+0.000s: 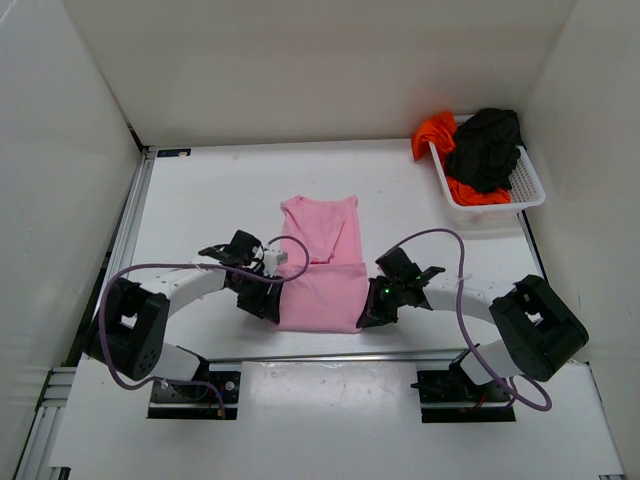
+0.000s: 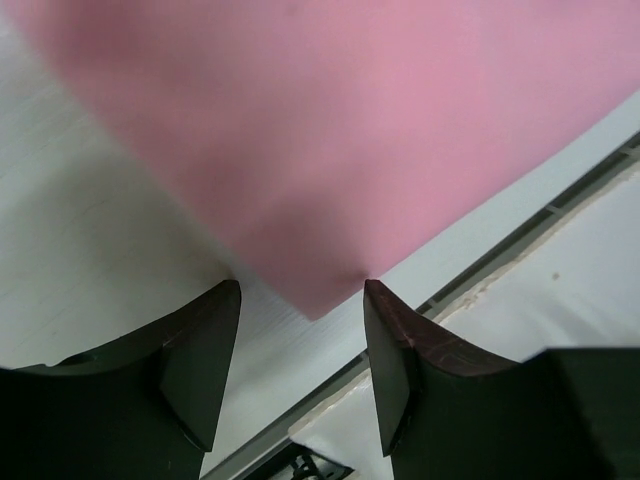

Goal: Fold and stack the t-shirts
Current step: Grab one side of the 2/3 rectangular tshirt with both arms

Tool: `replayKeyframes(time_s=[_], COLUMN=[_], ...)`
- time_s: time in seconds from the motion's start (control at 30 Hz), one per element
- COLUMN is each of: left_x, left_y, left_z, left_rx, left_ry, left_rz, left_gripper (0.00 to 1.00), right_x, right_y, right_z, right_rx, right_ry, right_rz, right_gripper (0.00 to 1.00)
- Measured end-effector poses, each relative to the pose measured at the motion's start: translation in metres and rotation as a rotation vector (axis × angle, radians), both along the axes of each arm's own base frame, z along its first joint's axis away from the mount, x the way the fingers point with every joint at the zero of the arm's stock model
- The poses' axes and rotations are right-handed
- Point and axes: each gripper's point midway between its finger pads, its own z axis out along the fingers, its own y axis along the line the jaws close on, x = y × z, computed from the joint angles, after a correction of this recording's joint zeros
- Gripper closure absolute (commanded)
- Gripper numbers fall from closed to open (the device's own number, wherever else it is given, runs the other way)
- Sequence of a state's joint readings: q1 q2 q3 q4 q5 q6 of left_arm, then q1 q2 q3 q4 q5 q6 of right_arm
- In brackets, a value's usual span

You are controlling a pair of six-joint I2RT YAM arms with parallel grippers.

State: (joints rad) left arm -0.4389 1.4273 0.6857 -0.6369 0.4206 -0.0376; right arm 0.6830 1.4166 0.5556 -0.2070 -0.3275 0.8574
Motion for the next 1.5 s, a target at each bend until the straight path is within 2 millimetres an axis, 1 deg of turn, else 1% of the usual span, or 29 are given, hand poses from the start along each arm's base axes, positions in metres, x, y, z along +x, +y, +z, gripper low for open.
replayKeyframes(time_s=[0.13,0.23,0.27,0.3,0.37,0.6,0.67,0.7,0.8,0.83,0.87,1.07,1.17,1.23,1.3,1.4,1.5], left_x=[-0.002,-0.001,-0.001,-0.003,-0.004,-0.007,-0.009,-0.009,-0.014,-0.016,-0.017,-0.019,-0.020,-0.021,-0.022,-0.021,-0.015], left_y=[-0.011,-0.014,-0.015,-0.014,-0.015,-0.018,-0.019,-0.019,-0.021,-0.021,-0.021,-0.021,-0.015,-0.009,-0.004,-0.003,-0.004], left_z=[0.000,-0.001,-0.002,-0.003,-0.004,-0.005,-0.006,-0.006,-0.008,-0.009,-0.009,-0.007,-0.007,-0.006,-0.002,0.009,0.025], left_rx=[-0.029,-0.036,-0.039,-0.040,-0.051,-0.078,-0.088,-0.092,-0.101,-0.103,-0.105,-0.103,-0.064,-0.025,0.006,0.023,0.037], left_ry=[-0.004,0.007,0.009,0.013,0.008,0.000,0.009,0.010,0.035,0.046,0.053,0.059,0.068,0.069,0.079,0.098,0.101], left_rz=[-0.037,-0.038,-0.039,-0.039,-0.041,-0.048,-0.051,-0.052,-0.056,-0.056,-0.057,-0.059,-0.058,-0.057,-0.058,-0.060,-0.060], left_gripper=[0.35,0.40,0.40,0.42,0.42,0.54,0.60,0.67,0.78,0.86,0.90,0.90,0.90,0.90,0.90,0.90,0.90], right_x=[0.000,0.000,0.000,0.000,0.000,0.000,0.000,0.000,0.000,0.000,0.000,0.000,0.002,0.004,0.007,0.012,0.014], right_y=[0.000,0.000,0.000,0.000,0.000,0.000,0.000,0.000,0.000,0.000,0.000,-0.004,-0.006,-0.006,-0.003,0.000,0.002], right_z=[0.000,0.000,0.000,0.000,0.000,0.000,0.000,0.000,0.000,0.000,0.000,0.002,0.011,0.022,0.037,0.057,0.075], right_rx=[0.000,0.000,0.000,0.000,0.000,-0.002,-0.002,-0.002,-0.002,-0.002,-0.002,-0.028,-0.042,-0.036,-0.020,-0.003,0.006], right_ry=[0.000,0.000,0.000,0.000,0.000,0.000,0.001,0.001,0.001,0.000,-0.001,-0.013,-0.035,-0.063,-0.100,-0.142,-0.170], right_rz=[0.000,0.000,0.000,0.000,0.000,0.000,0.000,0.000,0.001,0.002,0.003,0.032,0.070,0.095,0.125,0.157,0.185], right_gripper=[0.98,0.98,0.98,0.98,0.98,0.98,0.98,0.99,0.99,0.99,0.99,0.99,0.99,0.99,0.99,0.99,0.99])
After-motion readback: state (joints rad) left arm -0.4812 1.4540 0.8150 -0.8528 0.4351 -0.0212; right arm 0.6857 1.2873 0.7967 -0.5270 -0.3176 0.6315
